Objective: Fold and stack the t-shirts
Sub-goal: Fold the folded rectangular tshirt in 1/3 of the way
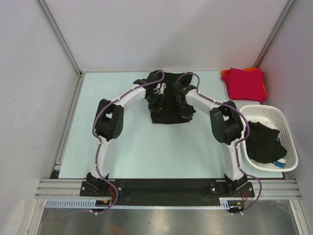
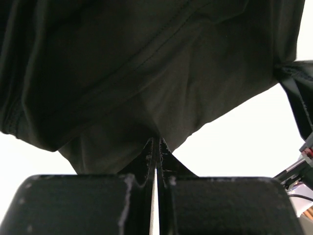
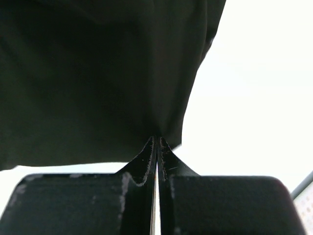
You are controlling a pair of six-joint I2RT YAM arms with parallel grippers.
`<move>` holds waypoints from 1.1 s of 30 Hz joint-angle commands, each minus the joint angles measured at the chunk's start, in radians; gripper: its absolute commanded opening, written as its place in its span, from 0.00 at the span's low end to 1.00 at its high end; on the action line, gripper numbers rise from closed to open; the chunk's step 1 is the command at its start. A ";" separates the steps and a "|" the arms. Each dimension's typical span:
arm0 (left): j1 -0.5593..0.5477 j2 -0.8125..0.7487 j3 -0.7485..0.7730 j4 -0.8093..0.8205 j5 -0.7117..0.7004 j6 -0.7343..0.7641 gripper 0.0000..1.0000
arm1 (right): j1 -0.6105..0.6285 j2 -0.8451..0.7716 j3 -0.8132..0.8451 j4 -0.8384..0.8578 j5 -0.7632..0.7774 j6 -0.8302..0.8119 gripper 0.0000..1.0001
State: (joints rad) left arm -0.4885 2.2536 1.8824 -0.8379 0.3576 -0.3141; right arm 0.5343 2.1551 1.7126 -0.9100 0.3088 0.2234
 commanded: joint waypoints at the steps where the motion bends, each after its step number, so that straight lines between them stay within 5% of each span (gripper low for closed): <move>1: 0.004 -0.023 -0.012 0.011 0.004 -0.005 0.00 | -0.003 0.018 -0.031 -0.079 -0.019 0.042 0.00; 8: 0.005 -0.057 -0.034 0.011 -0.008 -0.008 0.00 | 0.000 0.003 -0.057 -0.089 -0.063 0.059 0.00; 20: -0.002 -0.128 0.055 0.088 -0.002 -0.068 0.00 | -0.062 -0.342 -0.140 0.112 -0.031 0.082 0.00; 33: -0.018 -0.026 0.047 0.056 -0.026 -0.060 0.00 | -0.068 -0.189 -0.122 0.261 -0.231 0.093 0.00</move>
State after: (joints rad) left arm -0.5018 2.2536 1.9125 -0.7761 0.3584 -0.3664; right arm 0.4656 1.9678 1.5688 -0.7177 0.1371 0.2901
